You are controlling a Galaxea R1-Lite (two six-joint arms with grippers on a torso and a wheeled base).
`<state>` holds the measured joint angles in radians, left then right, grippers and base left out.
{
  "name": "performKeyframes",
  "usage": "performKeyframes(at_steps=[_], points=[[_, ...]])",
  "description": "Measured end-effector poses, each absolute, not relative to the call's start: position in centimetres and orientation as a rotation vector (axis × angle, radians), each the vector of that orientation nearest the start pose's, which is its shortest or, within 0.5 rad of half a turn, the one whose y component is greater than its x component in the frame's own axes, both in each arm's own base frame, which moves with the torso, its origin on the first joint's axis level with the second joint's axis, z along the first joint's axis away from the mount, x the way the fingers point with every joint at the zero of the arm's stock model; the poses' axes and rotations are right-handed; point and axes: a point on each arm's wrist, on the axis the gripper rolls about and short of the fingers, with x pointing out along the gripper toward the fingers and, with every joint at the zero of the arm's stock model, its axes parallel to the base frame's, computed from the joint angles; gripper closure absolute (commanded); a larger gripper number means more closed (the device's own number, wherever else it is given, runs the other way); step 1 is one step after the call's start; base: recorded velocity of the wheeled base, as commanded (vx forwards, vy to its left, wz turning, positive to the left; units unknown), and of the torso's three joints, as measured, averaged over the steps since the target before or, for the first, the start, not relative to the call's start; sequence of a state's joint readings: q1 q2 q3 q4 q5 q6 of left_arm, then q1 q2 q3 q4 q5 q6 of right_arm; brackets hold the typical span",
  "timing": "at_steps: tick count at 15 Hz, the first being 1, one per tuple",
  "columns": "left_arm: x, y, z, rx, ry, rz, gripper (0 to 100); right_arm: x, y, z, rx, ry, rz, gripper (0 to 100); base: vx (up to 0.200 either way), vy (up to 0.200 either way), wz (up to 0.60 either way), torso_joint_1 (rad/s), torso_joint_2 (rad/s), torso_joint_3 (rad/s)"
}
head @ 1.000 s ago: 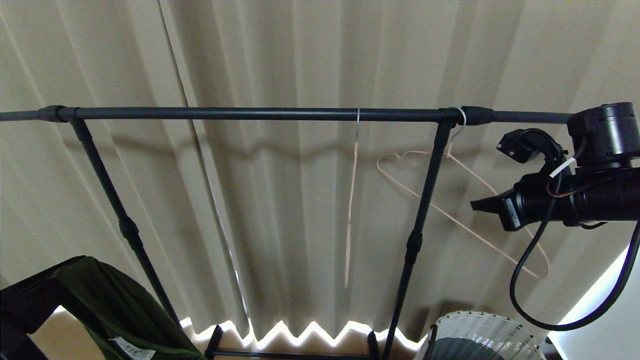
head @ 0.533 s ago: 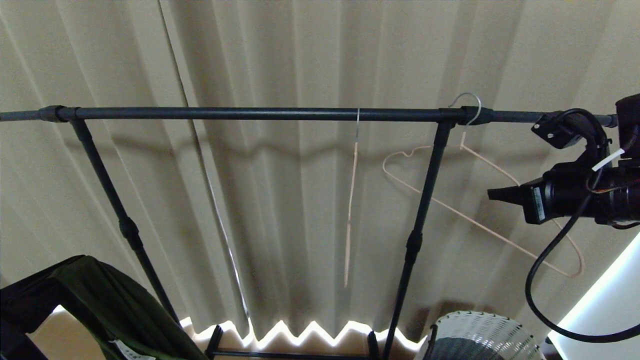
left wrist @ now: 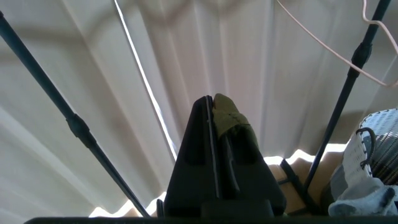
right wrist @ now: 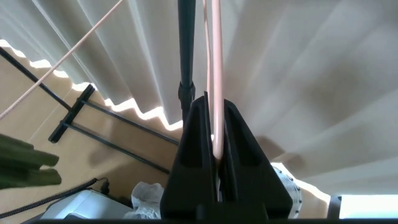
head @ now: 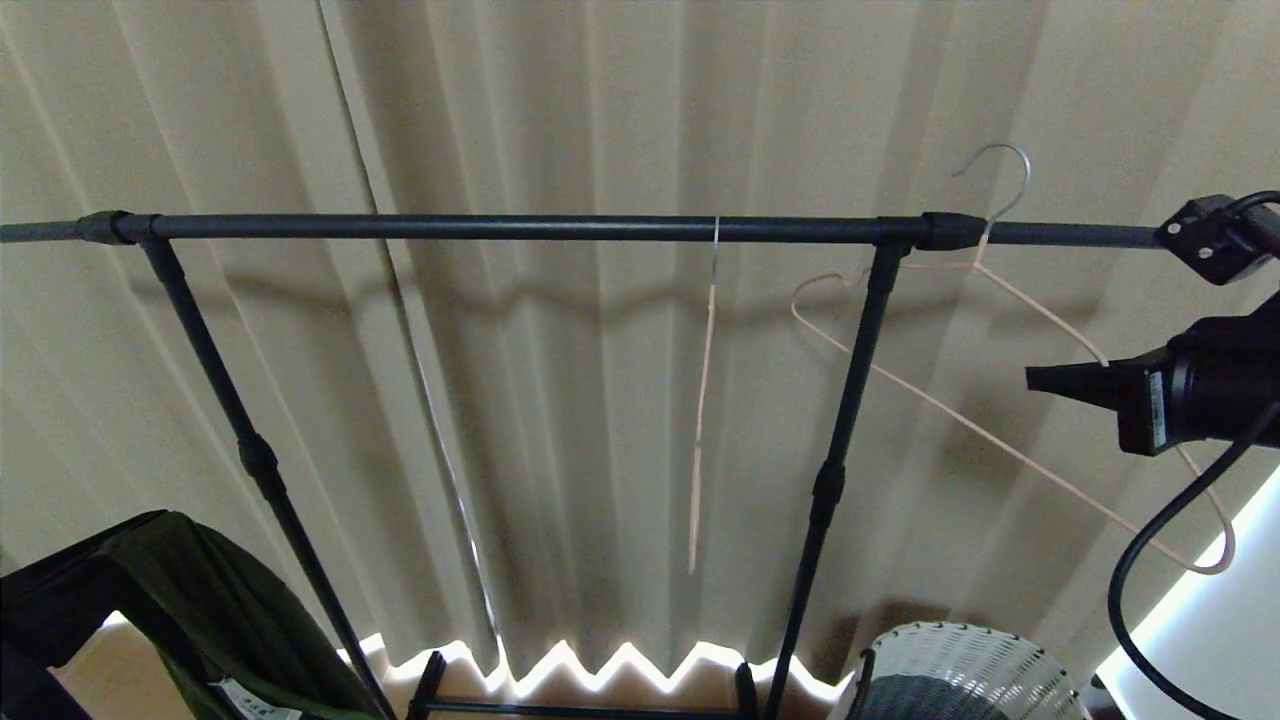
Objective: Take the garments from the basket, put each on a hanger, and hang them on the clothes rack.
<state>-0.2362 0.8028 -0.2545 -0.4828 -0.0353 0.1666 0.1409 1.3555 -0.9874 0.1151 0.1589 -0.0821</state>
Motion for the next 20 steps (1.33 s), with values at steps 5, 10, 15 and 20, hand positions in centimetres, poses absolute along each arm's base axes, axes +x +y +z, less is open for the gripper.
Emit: performKeyframes(at_steps=[5, 10, 15, 20], points=[[8.0, -2.0, 18.2, 0.169, 0.044, -0.277, 100, 17.8, 2.7, 24.8, -0.075, 0.453, 0.299, 100, -0.040, 0.000, 0.00, 0.000, 0.00, 0.001], [7.9, -2.0, 18.2, 0.171, 0.043, -0.274, 100, 15.6, 2.0, 24.2, -0.071, 0.442, 0.277, 100, -0.200, 0.000, 0.00, 0.002, 0.00, 0.002], [7.9, -2.0, 18.1, 0.171, 0.045, -0.273, 100, 14.8, 1.9, 23.9, -0.070, 0.440, 0.274, 100, -0.200, 0.000, 0.00, 0.002, 0.00, 0.003], [7.9, -2.0, 18.1, 0.171, 0.047, -0.273, 100, 14.4, 1.7, 23.3, -0.067, 0.453, 0.268, 100, -0.120, 0.000, 0.00, 0.001, 0.00, 0.001]])
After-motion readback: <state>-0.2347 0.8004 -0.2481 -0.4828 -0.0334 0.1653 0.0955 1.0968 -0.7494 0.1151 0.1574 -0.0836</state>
